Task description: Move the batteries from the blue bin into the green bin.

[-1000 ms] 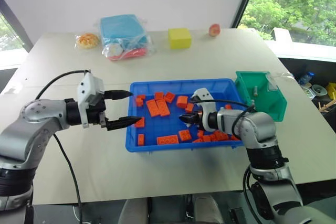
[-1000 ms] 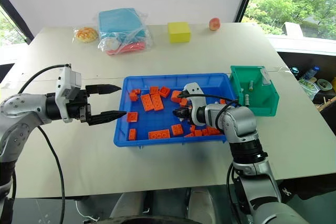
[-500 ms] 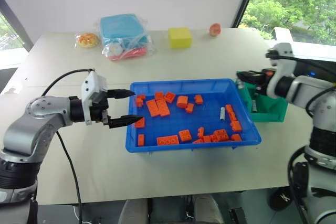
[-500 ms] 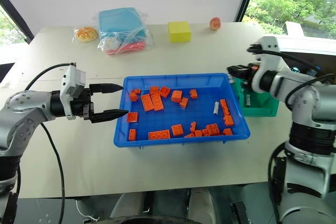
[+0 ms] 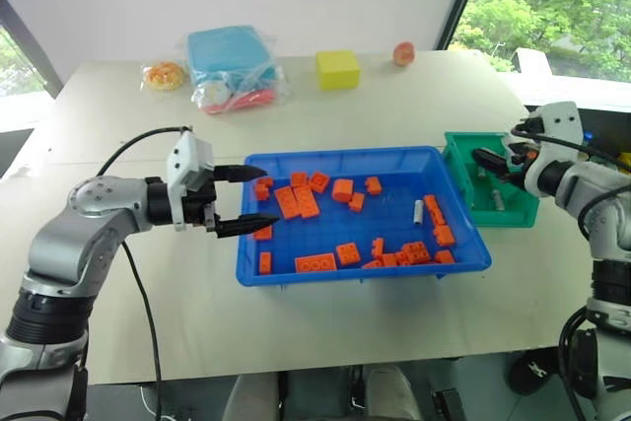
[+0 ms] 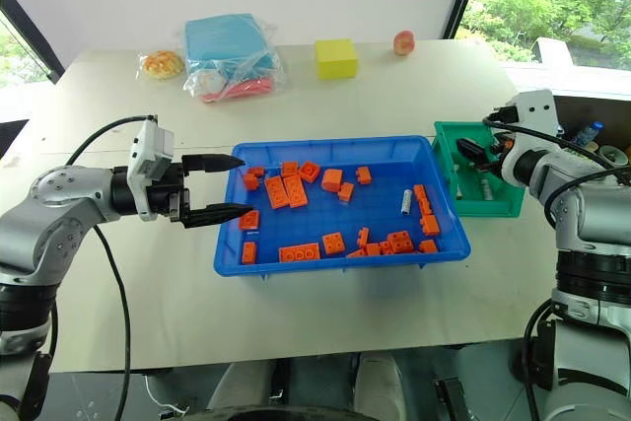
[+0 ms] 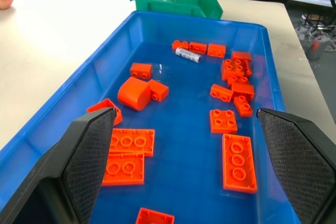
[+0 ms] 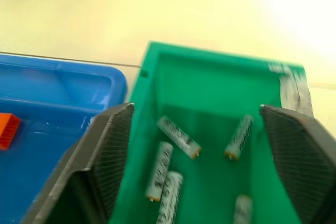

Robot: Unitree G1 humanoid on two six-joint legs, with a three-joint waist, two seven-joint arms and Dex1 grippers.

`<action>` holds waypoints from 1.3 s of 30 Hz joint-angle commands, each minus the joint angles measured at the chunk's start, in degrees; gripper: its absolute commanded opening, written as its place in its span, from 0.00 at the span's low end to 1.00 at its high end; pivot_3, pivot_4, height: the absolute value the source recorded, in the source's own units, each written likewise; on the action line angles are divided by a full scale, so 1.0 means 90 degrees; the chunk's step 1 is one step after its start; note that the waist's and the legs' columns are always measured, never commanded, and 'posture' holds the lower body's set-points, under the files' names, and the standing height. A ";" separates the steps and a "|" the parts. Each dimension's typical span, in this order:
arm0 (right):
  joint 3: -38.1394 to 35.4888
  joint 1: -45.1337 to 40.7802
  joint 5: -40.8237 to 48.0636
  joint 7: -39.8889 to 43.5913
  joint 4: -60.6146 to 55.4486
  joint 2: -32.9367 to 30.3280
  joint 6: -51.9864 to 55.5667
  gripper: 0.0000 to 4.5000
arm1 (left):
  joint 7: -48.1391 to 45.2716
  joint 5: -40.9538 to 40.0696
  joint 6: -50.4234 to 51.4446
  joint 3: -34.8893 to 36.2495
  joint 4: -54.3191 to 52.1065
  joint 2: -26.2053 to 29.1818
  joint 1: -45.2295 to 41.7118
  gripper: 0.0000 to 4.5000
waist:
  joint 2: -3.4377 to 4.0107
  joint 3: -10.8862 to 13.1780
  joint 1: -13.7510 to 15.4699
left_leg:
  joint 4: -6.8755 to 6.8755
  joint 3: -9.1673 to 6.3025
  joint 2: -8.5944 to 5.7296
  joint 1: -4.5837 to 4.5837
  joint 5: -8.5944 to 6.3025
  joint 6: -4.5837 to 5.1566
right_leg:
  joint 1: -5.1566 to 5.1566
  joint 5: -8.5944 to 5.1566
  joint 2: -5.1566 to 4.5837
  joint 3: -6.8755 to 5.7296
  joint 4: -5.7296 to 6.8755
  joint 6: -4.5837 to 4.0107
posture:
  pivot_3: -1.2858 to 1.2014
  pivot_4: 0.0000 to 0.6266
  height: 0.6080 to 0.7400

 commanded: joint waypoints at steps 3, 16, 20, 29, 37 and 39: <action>-0.0015 0.0116 0.1091 -0.0025 -0.1728 0.0335 0.2024 0.82 | -0.0028 -0.0037 -0.0062 0.0158 -0.0197 0.0084 0.0068 1.00 | -0.0013 -0.0008 -0.0003 | -0.0001 -0.0014 0.0004 0.0002 0.0000 0.0000 | 0.0003 0.0000 0.0004 -0.0001 0.0001 -0.0001 | 0.52 0.24 0.72; -0.0373 0.0789 0.0897 -0.1440 -0.2572 0.1987 0.3953 0.82 | 0.0183 -0.0118 -0.0013 0.0326 -0.0559 0.0072 0.0442 1.00 | -0.0010 -0.0008 0.0003 | 0.0002 -0.0026 0.0005 -0.0003 -0.0001 -0.0002 | -0.0002 -0.0009 0.0002 -0.0001 -0.0005 -0.0018 | 0.52 0.24 0.72; -0.0141 0.0836 0.0853 -0.1498 -0.2483 0.2155 0.3815 0.82 | 0.0272 -0.0138 0.0016 0.0325 -0.0632 0.0045 0.0453 1.00 | -0.0010 -0.0008 0.0010 | 0.0001 -0.0026 0.0006 -0.0002 -0.0001 -0.0001 | -0.0002 -0.0009 0.0002 0.0000 -0.0002 -0.0017 | 0.52 0.24 0.72; 0.0506 0.0816 0.0451 -0.1492 -0.1562 0.2295 0.2811 0.76 | 0.0257 -0.0147 0.0004 0.0328 -0.0461 0.0129 0.0215 1.00 | -0.0013 -0.0010 -0.0003 | 0.0001 -0.0026 0.0005 0.0000 -0.0001 -0.0001 | -0.0006 -0.0010 0.0003 -0.0001 -0.0003 -0.0019 | 0.52 0.24 0.72; 0.0704 0.0749 0.0360 -0.1433 -0.1411 0.2314 0.2382 0.00 | 0.0208 -0.0119 -0.0029 0.0288 -0.0357 0.0140 0.0101 1.00 | -0.0016 -0.0012 0.0006 | 0.0001 -0.0026 0.0005 0.0000 -0.0001 -0.0001 | -0.0004 -0.0009 0.0004 -0.0001 -0.0001 -0.0016 | 0.52 0.24 0.72; 0.0611 0.0714 0.0543 -0.1251 -0.1674 0.2220 0.2400 0.00 | 0.0207 -0.0110 -0.0034 0.0258 -0.0341 0.0119 0.0075 1.00 | -0.0015 -0.0011 0.0006 | 0.0002 -0.0027 0.0004 0.0000 -0.0001 -0.0001 | -0.0012 -0.0010 0.0003 -0.0001 -0.0002 -0.0019 | 0.52 0.24 0.72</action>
